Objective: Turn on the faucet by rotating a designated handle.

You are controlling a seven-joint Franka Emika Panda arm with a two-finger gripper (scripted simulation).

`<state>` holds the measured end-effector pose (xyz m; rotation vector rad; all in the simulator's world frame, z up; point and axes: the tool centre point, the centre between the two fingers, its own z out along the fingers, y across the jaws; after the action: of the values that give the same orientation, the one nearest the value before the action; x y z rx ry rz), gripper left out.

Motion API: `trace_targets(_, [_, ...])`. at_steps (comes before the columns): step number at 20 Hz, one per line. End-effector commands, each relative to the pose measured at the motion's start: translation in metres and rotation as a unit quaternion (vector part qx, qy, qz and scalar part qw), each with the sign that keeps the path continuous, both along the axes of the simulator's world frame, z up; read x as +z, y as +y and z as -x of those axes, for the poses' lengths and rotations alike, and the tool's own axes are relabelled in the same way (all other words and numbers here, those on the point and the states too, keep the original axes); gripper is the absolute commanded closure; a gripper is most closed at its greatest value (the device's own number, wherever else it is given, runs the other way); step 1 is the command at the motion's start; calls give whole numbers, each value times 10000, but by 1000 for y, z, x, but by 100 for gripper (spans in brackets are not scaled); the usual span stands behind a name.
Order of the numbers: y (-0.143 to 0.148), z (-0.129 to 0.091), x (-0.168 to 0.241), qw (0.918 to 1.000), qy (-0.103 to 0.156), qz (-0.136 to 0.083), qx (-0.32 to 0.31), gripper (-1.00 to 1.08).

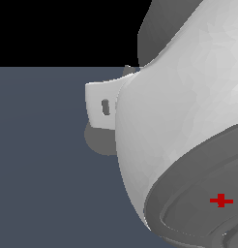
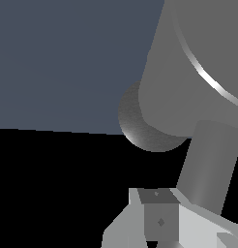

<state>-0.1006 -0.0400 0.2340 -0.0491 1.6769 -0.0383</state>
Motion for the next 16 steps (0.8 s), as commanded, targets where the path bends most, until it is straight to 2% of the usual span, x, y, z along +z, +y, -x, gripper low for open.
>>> trace_targets(1, [30,-8,21,9996,-183,-225,68,108])
trace_targets(16, [88,-15,52,9981,-516,-247,217,108])
